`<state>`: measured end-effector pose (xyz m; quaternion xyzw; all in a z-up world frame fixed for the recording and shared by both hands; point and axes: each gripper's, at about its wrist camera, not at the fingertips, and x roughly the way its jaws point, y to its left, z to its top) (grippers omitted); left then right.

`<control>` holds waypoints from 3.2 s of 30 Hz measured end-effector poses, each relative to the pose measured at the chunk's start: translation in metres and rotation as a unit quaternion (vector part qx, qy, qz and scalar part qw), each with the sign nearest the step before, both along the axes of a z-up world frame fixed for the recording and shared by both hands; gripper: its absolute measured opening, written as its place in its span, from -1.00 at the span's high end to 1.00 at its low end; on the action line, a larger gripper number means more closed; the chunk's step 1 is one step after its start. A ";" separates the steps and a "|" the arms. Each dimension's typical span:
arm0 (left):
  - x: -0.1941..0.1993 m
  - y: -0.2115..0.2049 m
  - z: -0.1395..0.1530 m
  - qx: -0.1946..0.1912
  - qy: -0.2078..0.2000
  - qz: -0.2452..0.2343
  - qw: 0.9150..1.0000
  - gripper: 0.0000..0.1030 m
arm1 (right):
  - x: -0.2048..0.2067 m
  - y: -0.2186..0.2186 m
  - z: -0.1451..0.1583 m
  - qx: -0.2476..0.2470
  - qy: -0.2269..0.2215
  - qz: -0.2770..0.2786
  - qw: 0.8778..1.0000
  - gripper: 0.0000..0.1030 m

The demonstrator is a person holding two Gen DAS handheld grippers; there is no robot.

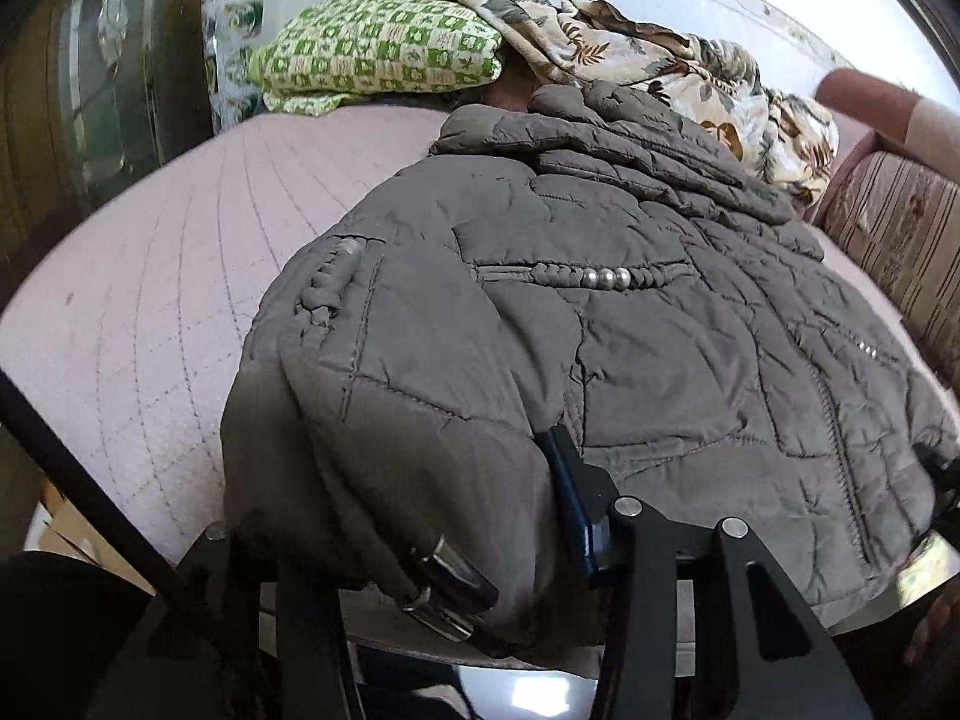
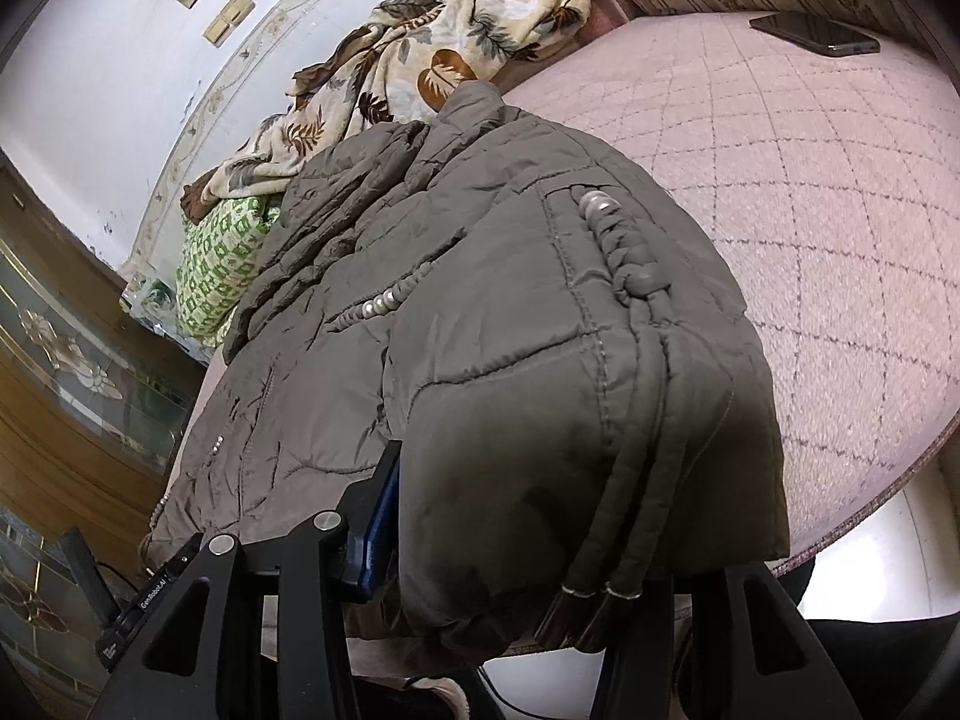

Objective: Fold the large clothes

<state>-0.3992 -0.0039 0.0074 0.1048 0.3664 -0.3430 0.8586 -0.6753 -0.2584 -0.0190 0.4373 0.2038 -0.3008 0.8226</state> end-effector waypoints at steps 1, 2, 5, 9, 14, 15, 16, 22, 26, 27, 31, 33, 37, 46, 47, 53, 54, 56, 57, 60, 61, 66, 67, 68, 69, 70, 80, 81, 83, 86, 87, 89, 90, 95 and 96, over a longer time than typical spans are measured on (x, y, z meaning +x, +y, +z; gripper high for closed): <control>-0.001 -0.001 0.000 0.003 -0.003 0.002 1.000 0.07 | -0.001 -0.001 -0.001 0.003 -0.003 0.000 1.000 0.02; -0.001 -0.002 -0.001 0.006 -0.007 0.003 1.000 0.06 | -0.002 -0.001 -0.001 0.004 -0.004 0.000 1.000 0.03; -0.002 -0.004 -0.001 0.014 -0.012 0.002 1.000 0.06 | -0.002 -0.001 -0.001 0.000 -0.002 0.001 1.000 0.03; -0.002 -0.003 -0.001 0.018 -0.015 0.006 1.000 -0.02 | -0.003 -0.002 -0.002 0.005 -0.006 0.003 1.000 0.01; 0.002 -0.001 -0.002 0.021 -0.011 0.019 1.000 -0.22 | 0.001 -0.003 0.000 0.001 0.012 0.010 1.000 -0.01; 0.003 -0.001 -0.002 0.021 -0.010 0.020 1.000 -0.26 | 0.002 -0.003 0.001 0.001 0.016 0.011 1.000 -0.01; 0.003 0.000 -0.002 0.021 -0.008 0.022 0.999 -0.28 | 0.003 -0.002 0.001 0.000 0.018 0.010 1.000 -0.01; 0.003 0.000 -0.002 0.025 -0.014 0.021 0.999 -0.28 | 0.006 0.000 0.003 -0.010 0.030 0.012 0.999 0.00; -0.001 -0.002 -0.001 0.025 -0.022 0.006 0.999 -0.07 | 0.006 0.002 0.005 -0.017 0.037 0.009 0.999 0.22; -0.003 -0.003 -0.001 0.026 -0.027 0.002 0.999 0.02 | 0.007 0.002 0.006 -0.020 0.037 0.008 0.999 0.26; -0.009 -0.005 0.002 0.029 -0.044 -0.009 0.999 0.22 | 0.010 0.006 0.010 -0.040 0.050 0.014 0.998 0.38; -0.009 -0.005 0.003 0.027 -0.045 -0.010 0.999 0.25 | 0.011 0.007 0.011 -0.046 0.053 0.016 0.997 0.40; -0.011 -0.007 0.006 0.028 -0.053 -0.012 0.998 0.30 | 0.009 0.006 0.012 -0.049 0.048 0.017 0.997 0.44; -0.014 -0.008 0.014 0.025 -0.073 -0.016 0.997 0.35 | 0.008 0.009 0.024 -0.076 0.041 0.019 0.996 0.48; -0.014 -0.007 0.015 0.023 -0.076 -0.016 0.997 0.35 | 0.007 0.010 0.026 -0.081 0.038 0.019 0.996 0.49; -0.017 -0.003 0.029 0.012 -0.097 -0.021 0.995 0.39 | 0.005 0.013 0.035 -0.094 0.026 0.019 0.995 0.50; -0.018 -0.002 0.031 0.009 -0.099 -0.021 0.995 0.40 | 0.005 0.013 0.036 -0.093 0.026 0.019 0.995 0.50; -0.018 -0.001 0.035 0.005 -0.102 -0.023 0.995 0.42 | 0.005 0.013 0.039 -0.096 0.024 0.019 0.995 0.51; -0.018 0.000 0.037 0.003 -0.103 -0.024 0.994 0.43 | 0.004 0.014 0.041 -0.099 0.023 0.020 0.995 0.51; -0.019 0.001 0.041 -0.001 -0.108 -0.025 0.994 0.47 | 0.004 0.017 0.047 -0.113 0.022 0.024 0.993 0.53; -0.020 0.002 0.043 -0.003 -0.110 -0.025 0.994 0.48 | 0.004 0.018 0.049 -0.118 0.024 0.025 0.992 0.54; -0.022 0.005 0.051 -0.012 -0.116 -0.028 0.993 0.51 | 0.002 0.020 0.055 -0.120 0.016 0.027 0.992 0.54; -0.023 0.007 0.052 -0.013 -0.117 -0.028 0.993 0.51 | 0.002 0.020 0.056 -0.121 0.015 0.028 0.992 0.55; -0.022 0.007 0.053 -0.015 -0.116 -0.028 0.993 0.51 | 0.001 0.021 0.057 -0.121 0.014 0.028 0.992 0.55; -0.023 0.008 0.054 -0.015 -0.117 -0.028 0.993 0.51 | 0.000 0.022 0.059 -0.123 0.013 0.029 0.992 0.55; -0.023 0.009 0.055 -0.016 -0.117 -0.028 0.993 0.51 | 0.000 0.023 0.060 -0.124 0.012 0.031 0.992 0.55; -0.023 0.009 0.063 -0.022 -0.118 -0.029 0.992 0.52 | -0.004 0.027 0.067 -0.125 0.005 0.037 0.992 0.55; -0.022 0.008 0.063 -0.022 -0.119 -0.029 0.992 0.52 | -0.004 0.027 0.067 -0.125 0.005 0.037 0.991 0.55; -0.022 0.008 0.065 -0.024 -0.118 -0.029 0.992 0.52 | -0.004 0.027 0.070 -0.126 0.002 0.037 0.991 0.55; -0.021 0.008 0.072 -0.028 -0.117 -0.030 0.992 0.52 | -0.002 0.025 0.077 -0.128 -0.003 0.039 0.991 0.55; -0.020 0.007 0.076 -0.030 -0.118 -0.030 0.992 0.52 | -0.001 0.024 0.082 -0.130 -0.006 0.040 0.991 0.55; -0.016 0.005 0.083 -0.034 -0.118 -0.031 0.992 0.52 | 0.001 0.022 0.089 -0.133 -0.012 0.041 0.990 0.55; -0.014 0.005 0.087 -0.038 -0.118 -0.030 0.992 0.52 | 0.002 0.021 0.092 -0.134 -0.014 0.042 0.990 0.55; -0.005 0.001 0.102 -0.056 -0.115 -0.025 0.991 0.52 | 0.008 0.015 0.112 -0.143 -0.026 0.047 0.988 0.55; -0.003 -0.001 0.106 -0.059 -0.116 -0.024 0.991 0.52 | 0.009 0.014 0.116 -0.146 -0.027 0.047 0.988 0.55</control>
